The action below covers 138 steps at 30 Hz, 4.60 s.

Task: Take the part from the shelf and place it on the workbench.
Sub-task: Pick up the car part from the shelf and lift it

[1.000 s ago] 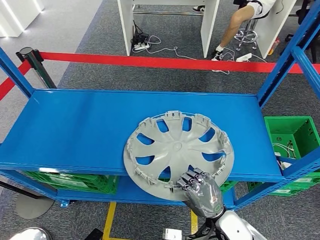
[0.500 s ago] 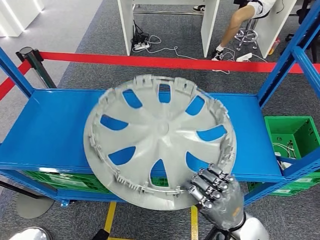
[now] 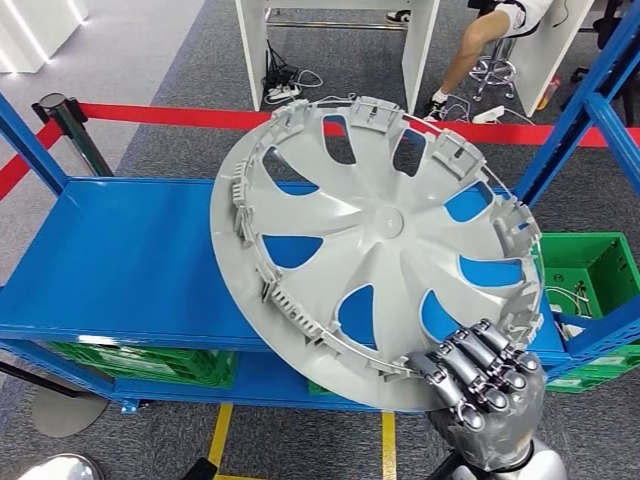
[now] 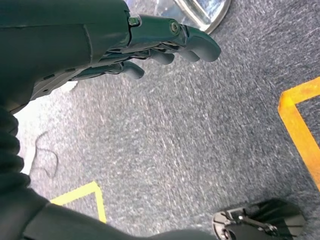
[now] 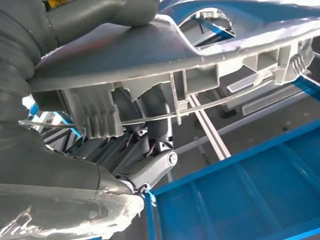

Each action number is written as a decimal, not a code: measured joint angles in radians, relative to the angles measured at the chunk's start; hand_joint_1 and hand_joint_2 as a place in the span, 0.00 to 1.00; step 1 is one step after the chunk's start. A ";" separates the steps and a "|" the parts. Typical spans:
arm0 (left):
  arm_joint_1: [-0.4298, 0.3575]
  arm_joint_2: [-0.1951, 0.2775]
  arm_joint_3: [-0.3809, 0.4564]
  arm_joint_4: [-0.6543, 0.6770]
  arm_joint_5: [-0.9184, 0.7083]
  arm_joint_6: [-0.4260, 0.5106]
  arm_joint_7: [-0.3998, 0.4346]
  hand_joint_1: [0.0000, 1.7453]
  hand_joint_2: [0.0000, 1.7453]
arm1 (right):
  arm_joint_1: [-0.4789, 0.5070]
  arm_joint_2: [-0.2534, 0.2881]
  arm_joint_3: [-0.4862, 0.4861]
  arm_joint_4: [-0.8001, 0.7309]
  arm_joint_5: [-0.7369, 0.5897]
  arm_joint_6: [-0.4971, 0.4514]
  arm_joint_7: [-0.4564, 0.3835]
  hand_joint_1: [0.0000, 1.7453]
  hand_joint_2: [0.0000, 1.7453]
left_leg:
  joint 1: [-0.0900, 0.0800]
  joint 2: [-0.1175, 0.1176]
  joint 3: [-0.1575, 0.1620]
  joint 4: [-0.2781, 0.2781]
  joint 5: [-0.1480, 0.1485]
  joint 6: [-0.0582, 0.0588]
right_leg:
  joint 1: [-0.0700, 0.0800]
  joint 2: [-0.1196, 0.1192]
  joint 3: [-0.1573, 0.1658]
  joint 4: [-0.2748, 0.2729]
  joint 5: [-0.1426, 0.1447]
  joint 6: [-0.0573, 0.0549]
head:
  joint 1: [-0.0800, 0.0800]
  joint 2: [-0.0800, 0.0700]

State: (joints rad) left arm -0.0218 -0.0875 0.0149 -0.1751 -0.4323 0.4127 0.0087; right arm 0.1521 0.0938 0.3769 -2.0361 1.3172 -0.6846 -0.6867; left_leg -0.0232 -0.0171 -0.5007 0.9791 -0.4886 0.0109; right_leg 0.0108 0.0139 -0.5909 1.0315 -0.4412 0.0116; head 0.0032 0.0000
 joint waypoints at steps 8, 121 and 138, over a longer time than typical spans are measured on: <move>0.000 0.001 -0.035 0.000 -0.048 0.015 0.018 0.00 1.00 | 0.005 0.000 -0.006 -0.014 0.008 0.000 0.000 1.00 1.00 | 0.000 0.000 0.000 0.000 0.000 0.000 | 0.000 0.000 0.000 0.000 0.000 0.000 | 0.000 0.000; -0.013 0.041 0.039 0.001 -0.114 -0.097 0.035 0.00 1.00 | 0.005 0.051 -0.004 -0.002 0.116 0.000 -0.006 1.00 1.00 | 0.029 0.000 -0.216 0.218 -0.028 -0.065 | -0.020 -0.031 0.094 -0.062 -0.042 -0.011 | -0.014 0.000; -0.014 0.045 0.041 0.001 -0.120 -0.104 0.041 0.00 1.00 | -0.005 0.051 -0.001 -0.002 0.134 0.000 -0.006 1.00 1.00 | 0.031 -0.014 -0.089 0.011 0.069 -0.007 | -0.019 -0.017 -0.069 0.270 -0.187 0.035 | -0.010 0.000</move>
State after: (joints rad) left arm -0.0354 -0.0429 0.0561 -0.1740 -0.5525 0.3091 0.0496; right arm 0.1473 0.1446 0.3758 -2.0386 1.4508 -0.6847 -0.6924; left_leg 0.0082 -0.0310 -0.5900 0.9903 -0.4192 0.0037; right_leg -0.0080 -0.0035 -0.6600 1.3020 -0.6286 0.0464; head -0.0067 0.0000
